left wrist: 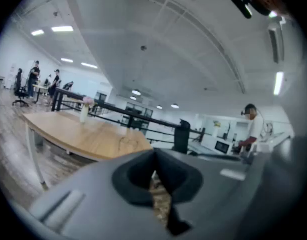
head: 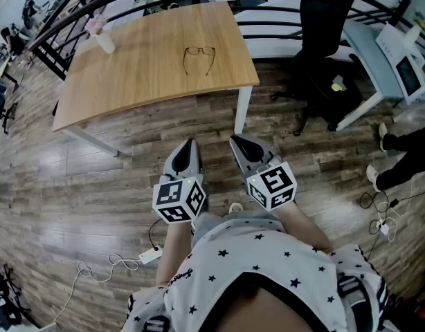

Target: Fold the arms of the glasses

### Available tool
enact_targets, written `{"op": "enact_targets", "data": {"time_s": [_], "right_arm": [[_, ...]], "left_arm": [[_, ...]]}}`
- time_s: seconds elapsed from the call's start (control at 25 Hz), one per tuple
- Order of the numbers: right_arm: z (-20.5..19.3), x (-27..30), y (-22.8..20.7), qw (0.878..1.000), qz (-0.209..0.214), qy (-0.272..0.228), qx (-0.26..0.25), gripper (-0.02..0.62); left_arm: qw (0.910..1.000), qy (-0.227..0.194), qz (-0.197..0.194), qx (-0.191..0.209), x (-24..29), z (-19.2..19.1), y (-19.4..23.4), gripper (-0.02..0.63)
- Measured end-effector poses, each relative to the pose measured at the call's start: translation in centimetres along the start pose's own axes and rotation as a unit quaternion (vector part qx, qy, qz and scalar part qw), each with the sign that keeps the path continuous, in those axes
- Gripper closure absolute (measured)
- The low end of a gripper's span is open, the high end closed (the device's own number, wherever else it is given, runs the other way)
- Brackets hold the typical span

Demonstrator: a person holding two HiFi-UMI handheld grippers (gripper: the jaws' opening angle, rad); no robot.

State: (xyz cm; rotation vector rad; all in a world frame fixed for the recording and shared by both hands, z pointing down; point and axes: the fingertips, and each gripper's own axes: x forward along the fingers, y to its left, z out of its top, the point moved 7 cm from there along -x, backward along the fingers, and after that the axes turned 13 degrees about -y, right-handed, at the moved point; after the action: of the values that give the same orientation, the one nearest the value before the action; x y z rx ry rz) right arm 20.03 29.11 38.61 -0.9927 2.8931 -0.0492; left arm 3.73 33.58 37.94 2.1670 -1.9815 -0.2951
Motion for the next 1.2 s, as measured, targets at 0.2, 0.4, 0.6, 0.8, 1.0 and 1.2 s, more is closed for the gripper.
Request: {"op": "enact_targets", "data": {"time_s": [0.2, 0.4, 0.6, 0.8, 1.0, 1.2], "right_arm": [[0.0, -0.7, -0.2, 1.0, 0.003, -0.001, -0.005, 0.578], [-0.1, -0.9, -0.7, 1.0, 0.011, 0.001, -0.01, 0.578], [-0.2, -0.7, -1.1, 1.0, 0.022, 0.0, 0.004, 0.577], [-0.4, 0.1, -1.2, 1.0, 0.029, -0.002, 0.008, 0.577], [-0.3, 0.7, -1.5, 0.999, 0.035, -0.002, 0.009, 0.577], [-0.2, 2.5, -2.9, 0.999, 0.033, 0.002, 0.011, 0.577]], "left_arm": [[1.0, 0.007, -0.002, 0.002, -0.1, -0.4, -0.6, 0.6], [0.9999, 0.012, 0.005, -0.004, -0.1, -0.9, -1.0, 0.6], [0.9997, 0.023, 0.012, -0.006, -0.2, -1.1, -1.1, 0.6], [0.9994, 0.025, 0.023, -0.009, -0.1, -1.2, -0.7, 0.6], [0.9992, 0.023, 0.03, -0.013, 0.6, -1.2, -0.2, 0.6], [0.9993, 0.026, 0.025, -0.011, 2.7, -0.8, 0.1, 0.6]]}}
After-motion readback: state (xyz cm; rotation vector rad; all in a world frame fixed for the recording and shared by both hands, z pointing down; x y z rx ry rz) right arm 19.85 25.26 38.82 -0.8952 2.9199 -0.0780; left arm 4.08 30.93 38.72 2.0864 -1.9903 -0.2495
